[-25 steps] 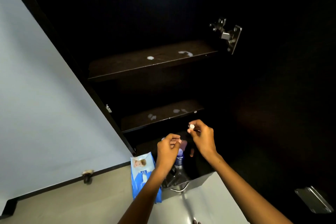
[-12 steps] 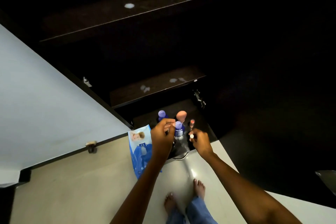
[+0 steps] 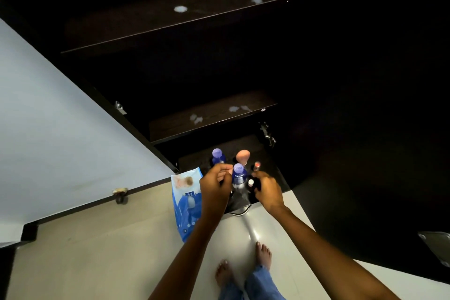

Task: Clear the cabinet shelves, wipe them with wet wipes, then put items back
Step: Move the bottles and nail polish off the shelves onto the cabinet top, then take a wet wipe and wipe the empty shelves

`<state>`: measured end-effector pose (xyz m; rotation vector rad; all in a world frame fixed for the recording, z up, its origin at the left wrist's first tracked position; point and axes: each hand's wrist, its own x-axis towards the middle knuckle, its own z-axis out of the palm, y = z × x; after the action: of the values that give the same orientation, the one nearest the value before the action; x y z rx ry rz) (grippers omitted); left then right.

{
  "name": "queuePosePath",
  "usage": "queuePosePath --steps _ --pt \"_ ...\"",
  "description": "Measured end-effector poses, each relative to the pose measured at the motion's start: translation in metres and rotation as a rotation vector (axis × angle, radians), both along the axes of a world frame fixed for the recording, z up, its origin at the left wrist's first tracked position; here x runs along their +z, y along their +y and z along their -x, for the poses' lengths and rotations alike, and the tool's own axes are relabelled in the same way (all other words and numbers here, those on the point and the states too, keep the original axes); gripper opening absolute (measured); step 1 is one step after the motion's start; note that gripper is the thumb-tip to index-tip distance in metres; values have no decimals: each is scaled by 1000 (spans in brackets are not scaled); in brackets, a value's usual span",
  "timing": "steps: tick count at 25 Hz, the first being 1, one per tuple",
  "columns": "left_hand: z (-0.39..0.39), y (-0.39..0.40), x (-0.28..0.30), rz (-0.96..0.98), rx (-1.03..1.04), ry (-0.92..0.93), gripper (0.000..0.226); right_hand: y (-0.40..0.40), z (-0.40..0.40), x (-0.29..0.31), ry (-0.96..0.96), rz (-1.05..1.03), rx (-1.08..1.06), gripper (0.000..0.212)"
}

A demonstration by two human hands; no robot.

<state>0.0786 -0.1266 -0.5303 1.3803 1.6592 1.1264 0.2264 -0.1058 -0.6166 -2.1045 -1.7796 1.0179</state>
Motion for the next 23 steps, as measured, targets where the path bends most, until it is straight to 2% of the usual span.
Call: queuePosePath --steps 2,6,9,13,16,18,21,23 --pt "0 -3 1 27 -3 -27 18 -6 -3 14 14 -60 -14 49" --pt "7 -13 3 99 47 -26 10 -19 8 56 52 -231 -6 20" --pt "19 -24 5 123 100 -27 12 -27 28 76 114 -284 74 16" --pt "50 -36 -4 128 203 -28 11 -26 66 79 176 -222 182 17" --pt "75 -46 -21 168 219 42 16 -26 90 63 183 -163 268 15" --pt "98 -52 -30 225 260 24 13 -26 111 48 177 -104 295 15" --pt "134 -54 -44 291 292 6 33 -26 142 28 127 -16 314 15" --pt "147 -51 -51 304 276 20 33 -23 156 19 61 15 334 14"
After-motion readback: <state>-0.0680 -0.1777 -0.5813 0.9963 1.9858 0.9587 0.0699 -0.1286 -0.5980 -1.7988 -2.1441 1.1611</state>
